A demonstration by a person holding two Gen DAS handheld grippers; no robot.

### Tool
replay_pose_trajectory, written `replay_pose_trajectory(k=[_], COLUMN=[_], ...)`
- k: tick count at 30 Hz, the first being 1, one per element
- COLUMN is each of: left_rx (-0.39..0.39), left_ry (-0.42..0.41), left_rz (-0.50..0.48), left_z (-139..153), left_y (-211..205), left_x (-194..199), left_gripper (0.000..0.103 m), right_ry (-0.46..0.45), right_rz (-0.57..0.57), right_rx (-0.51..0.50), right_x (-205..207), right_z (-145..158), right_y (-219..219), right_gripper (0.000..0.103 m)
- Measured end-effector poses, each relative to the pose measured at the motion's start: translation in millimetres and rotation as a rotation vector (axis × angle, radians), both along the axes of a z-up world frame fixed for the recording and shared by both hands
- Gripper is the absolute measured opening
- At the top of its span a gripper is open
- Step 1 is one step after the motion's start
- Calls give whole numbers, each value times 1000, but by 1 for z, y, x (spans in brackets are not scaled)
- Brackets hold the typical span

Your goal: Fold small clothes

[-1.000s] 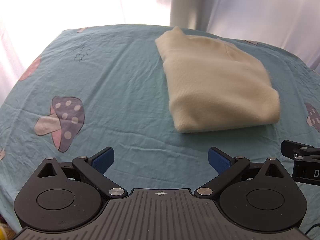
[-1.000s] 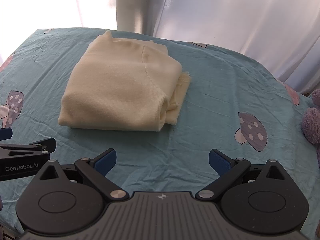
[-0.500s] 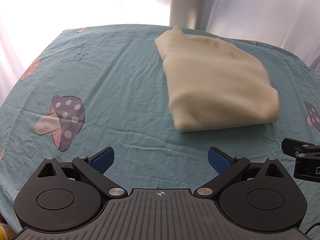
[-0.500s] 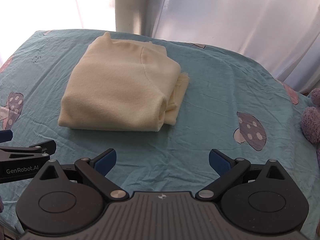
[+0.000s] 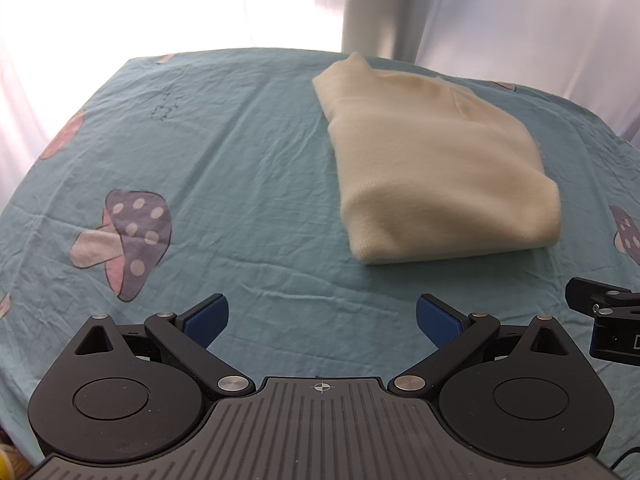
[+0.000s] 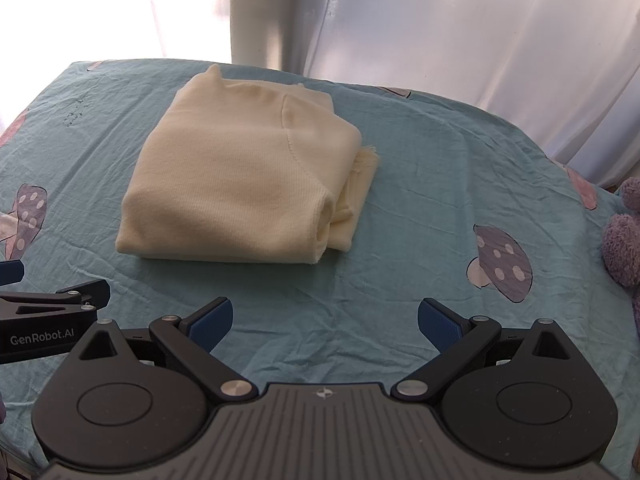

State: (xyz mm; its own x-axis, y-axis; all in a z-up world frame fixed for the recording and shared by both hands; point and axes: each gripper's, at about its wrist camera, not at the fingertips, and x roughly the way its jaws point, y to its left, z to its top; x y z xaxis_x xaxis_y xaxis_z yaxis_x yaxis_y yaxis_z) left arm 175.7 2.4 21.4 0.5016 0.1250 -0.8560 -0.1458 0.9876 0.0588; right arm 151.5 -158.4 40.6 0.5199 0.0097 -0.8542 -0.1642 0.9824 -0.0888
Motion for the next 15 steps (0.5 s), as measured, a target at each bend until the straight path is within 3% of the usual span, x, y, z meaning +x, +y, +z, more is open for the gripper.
replay_pose_trajectory(k=[15], left_rx=[-4], left_ry=[-4], left_rz=[2], left_z=[1], left_y=[0], left_x=[0], left_gripper=[102], right_ry=[-2], right_rz=[-2], right_rx=[-4], right_x=[0], right_z=[1], right_y=[0], right_gripper=[99])
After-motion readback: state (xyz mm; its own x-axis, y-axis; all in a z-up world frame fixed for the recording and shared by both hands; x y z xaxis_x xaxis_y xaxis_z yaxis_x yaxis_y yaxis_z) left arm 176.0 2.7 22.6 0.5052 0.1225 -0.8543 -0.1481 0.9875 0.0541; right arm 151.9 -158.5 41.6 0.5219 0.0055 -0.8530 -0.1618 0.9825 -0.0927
